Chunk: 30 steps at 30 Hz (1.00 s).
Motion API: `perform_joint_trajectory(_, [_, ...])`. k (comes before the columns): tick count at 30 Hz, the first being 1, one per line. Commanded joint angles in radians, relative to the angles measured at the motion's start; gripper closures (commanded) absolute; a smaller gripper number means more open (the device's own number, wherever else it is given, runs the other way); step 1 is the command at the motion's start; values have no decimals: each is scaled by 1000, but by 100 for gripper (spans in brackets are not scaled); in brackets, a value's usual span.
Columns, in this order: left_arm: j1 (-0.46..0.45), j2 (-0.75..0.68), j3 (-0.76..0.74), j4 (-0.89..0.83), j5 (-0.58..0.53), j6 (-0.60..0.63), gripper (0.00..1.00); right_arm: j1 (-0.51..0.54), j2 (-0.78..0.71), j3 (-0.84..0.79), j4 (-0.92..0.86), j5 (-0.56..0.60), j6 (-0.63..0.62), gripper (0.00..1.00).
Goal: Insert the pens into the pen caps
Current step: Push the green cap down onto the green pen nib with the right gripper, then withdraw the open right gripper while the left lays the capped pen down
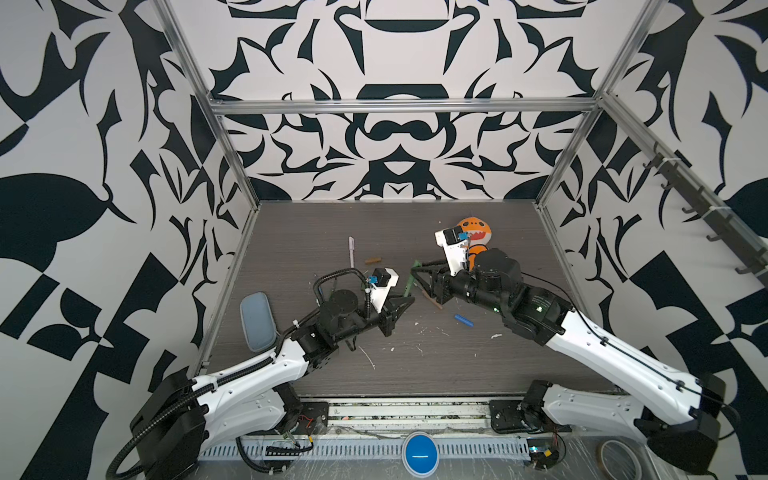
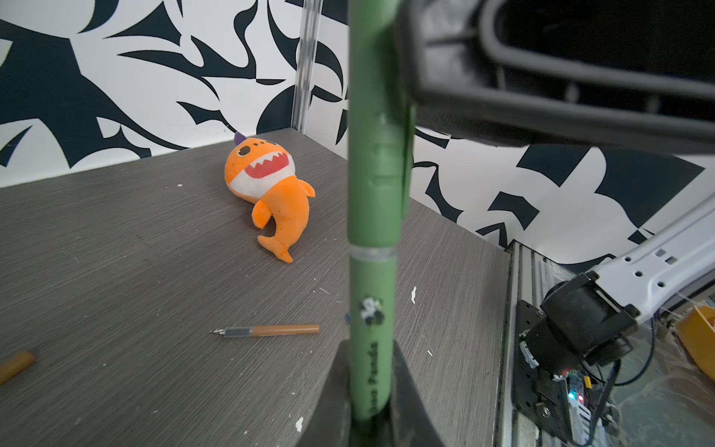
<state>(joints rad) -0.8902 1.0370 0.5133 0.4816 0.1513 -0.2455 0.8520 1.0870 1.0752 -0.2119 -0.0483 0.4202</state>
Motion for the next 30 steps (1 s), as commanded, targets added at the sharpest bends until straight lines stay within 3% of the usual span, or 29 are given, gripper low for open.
perform_joint_trajectory(1, [2, -10, -9, -1, 33, 1, 100, -4, 16, 60, 64, -7, -25, 61])
perform_joint_trajectory(11, [3, 11, -12, 62, 44, -37, 100, -5, 36, 48, 59, -90, -13, 92])
perform_joint_trajectory(19, [3, 38, -2, 279, -9, -74, 100, -5, 28, -84, 129, -104, 13, 95])
perform_joint_trajectory(30, [17, 71, 128, 291, -5, -32, 100, -7, 57, -167, 150, -130, 35, 97])
